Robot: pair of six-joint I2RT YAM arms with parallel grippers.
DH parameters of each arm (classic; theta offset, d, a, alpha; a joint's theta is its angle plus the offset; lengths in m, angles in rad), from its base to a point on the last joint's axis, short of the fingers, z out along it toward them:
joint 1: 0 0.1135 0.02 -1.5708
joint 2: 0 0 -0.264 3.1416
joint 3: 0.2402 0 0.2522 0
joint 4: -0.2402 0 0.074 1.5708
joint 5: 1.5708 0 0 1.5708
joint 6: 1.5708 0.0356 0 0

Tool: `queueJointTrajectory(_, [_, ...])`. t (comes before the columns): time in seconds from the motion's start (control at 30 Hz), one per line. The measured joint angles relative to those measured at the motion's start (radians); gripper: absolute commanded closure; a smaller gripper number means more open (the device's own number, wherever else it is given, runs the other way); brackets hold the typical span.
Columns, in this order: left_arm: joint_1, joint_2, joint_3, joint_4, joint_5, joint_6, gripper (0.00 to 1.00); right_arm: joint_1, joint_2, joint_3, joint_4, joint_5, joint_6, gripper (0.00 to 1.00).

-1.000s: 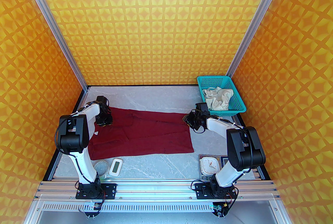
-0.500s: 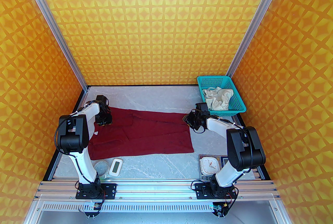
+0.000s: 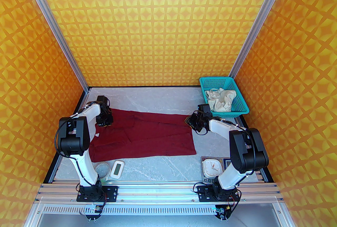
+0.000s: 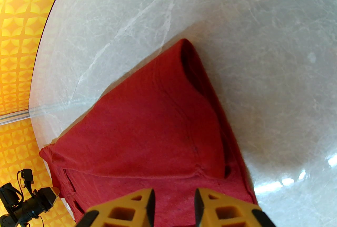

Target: Fold and stack the mixed laundry pile

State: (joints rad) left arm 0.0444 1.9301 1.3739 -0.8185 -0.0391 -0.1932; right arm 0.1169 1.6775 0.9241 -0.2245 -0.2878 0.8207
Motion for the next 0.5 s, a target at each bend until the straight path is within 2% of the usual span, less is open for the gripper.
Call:
queueJointTrajectory(0.27, [0.0,-0.059,0.008,-0.009,0.0,0.0,1.0,0.0,0.016,0.016,-0.054,0.017,0.011,0.57])
queueJointTrajectory(0.5, [0.0,-0.065,0.009,-0.009,0.0,0.0,1.0,0.0,0.055,0.052,-0.081,0.066,0.051,0.57])
